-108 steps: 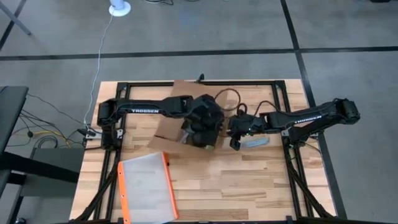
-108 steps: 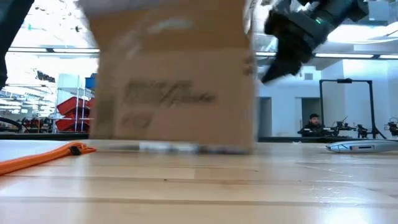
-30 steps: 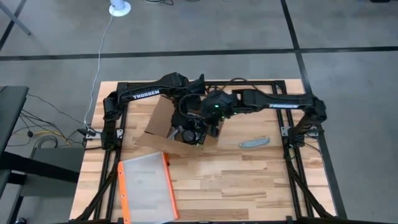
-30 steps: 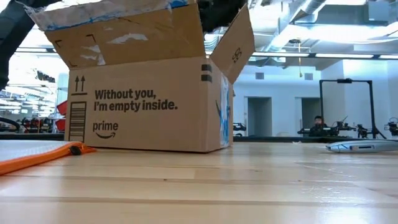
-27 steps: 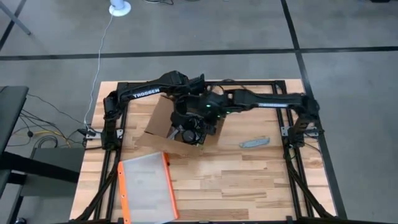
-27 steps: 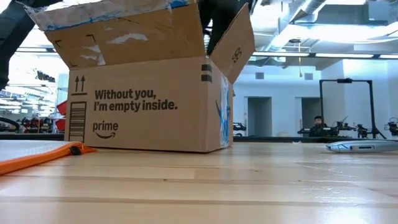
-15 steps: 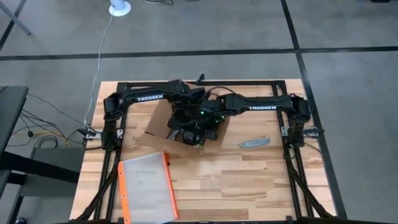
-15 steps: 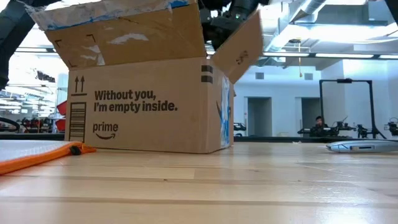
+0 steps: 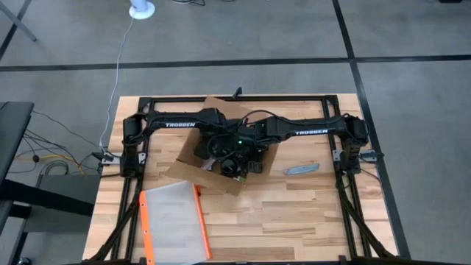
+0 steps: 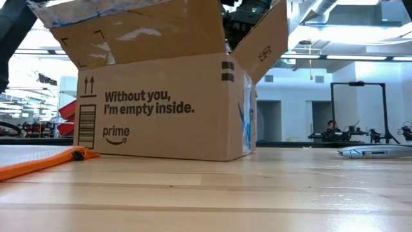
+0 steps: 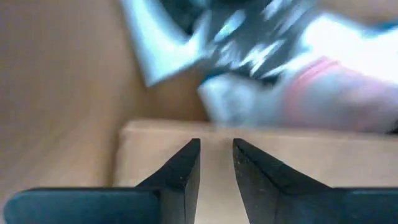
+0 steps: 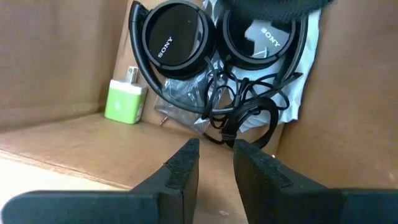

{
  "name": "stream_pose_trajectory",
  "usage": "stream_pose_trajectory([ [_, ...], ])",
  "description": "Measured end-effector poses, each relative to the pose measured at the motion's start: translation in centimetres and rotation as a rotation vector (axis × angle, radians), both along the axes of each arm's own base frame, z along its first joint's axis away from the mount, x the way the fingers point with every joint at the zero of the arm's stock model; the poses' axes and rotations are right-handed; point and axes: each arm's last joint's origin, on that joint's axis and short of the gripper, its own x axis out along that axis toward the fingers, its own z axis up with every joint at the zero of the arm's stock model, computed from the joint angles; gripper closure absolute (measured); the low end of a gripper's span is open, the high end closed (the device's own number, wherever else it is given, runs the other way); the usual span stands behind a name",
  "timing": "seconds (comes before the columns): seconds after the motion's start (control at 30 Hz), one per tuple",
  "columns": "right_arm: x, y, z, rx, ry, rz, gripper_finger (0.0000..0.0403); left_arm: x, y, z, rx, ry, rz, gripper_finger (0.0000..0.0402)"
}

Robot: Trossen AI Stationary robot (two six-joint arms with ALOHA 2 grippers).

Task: Unpack boxes
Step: Open the cardboard box with the silver cutter

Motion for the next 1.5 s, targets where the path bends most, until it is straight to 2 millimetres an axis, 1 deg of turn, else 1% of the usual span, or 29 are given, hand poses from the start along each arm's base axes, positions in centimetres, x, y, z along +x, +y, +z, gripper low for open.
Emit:
stream_pose_trajectory([
  [0.07,-0.1,0.2,0.0,-0.003,0.013,0.016,0.0316,-0.2,-0.2,0.9,0.066,0.041,-0.001,0.0320],
  [0.23,-0.9,0.7,0.6,-0.010,0.046,0.055,0.0316,-0.4,-0.4,2.9,0.095,0.031,0.111,0.0320],
  [0.3,-1.5,0.7,1.4,-0.011,0.037,0.058,0.0316,-0.3,-0.4,4.1,0.112,-0.017,0.180,0.0320],
  [0.37,-2.2,0.7,2.6,-0.014,0.006,0.060,0.0316,-0.1,-0.4,5.6,0.123,-0.085,0.239,0.0320],
  [0.47,-3.5,0.8,4.4,-0.023,-0.023,0.075,0.0316,0.5,-0.6,7.9,0.123,-0.203,0.294,0.0320],
  [0.53,-4.7,0.8,5.3,-0.036,-0.042,0.103,0.0316,0.7,-0.8,9.2,0.095,-0.267,0.314,0.0320],
  [0.57,-5.3,0.8,5.6,-0.040,-0.064,0.109,0.0316,0.7,-0.9,9.6,0.082,-0.289,0.323,0.0320],
  [0.63,-6.4,0.7,5.9,-0.050,-0.126,0.126,0.0316,0.8,-0.8,9.7,0.075,-0.301,0.333,0.0320],
  [0.73,-7.5,0.7,5.7,-0.052,-0.235,0.131,0.0316,0.6,-0.1,8.9,0.074,-0.273,0.348,0.0320],
  [0.83,-7.6,0.8,5.8,-0.047,-0.360,0.112,0.0316,0.1,1.2,8.0,0.076,-0.229,0.367,0.0320],
  [0.93,-7.1,0.8,5.6,-0.030,-0.420,0.111,0.0316,-0.6,2.5,7.5,0.062,-0.195,0.388,0.0320],
  [1.07,-5.1,0.2,4.2,-0.004,-0.437,0.064,0.0316,-1.5,3.4,8.1,0.056,-0.222,0.400,0.0320],
  [1.1,-4.8,0.0,3.5,0.026,-0.412,0.000,0.0316,-1.8,3.5,8.4,0.057,-0.239,0.418,0.0320],
  [1.17,-5.3,-0.4,1.2,0.068,-0.228,-0.082,0.0316,-2.6,3.9,9.5,0.075,-0.264,0.436,0.0320],
  [1.2,-5.1,-0.7,0.4,0.077,-0.182,-0.105,0.0316,-2.8,4.1,9.7,0.087,-0.264,0.444,0.0320],
  [1.23,-5.0,-0.9,-0.1,0.083,-0.150,-0.117,0.0316,-2.9,4.2,9.6,0.082,-0.252,0.452,0.0320],
  [1.27,-5.3,-1.1,-0.4,0.082,-0.104,-0.120,0.0316,-2.9,4.2,9.3,0.072,-0.238,0.463,0.0320],
  [1.33,-6.6,-1.4,-0.9,0.080,0.021,-0.118,0.0316,-2.7,4.3,8.8,0.065,-0.227,0.490,0.0320],
  [1.43,-7.7,-1.4,-1.5,0.074,0.087,-0.103,0.0316,-3.3,4.6,9.3,0.071,-0.237,0.525,0.0320],
  [1.5,-9.1,-1.2,-0.6,0.071,0.082,-0.094,0.0316,-3.2,4.7,9.3,0.058,-0.243,0.529,0.0320],
])
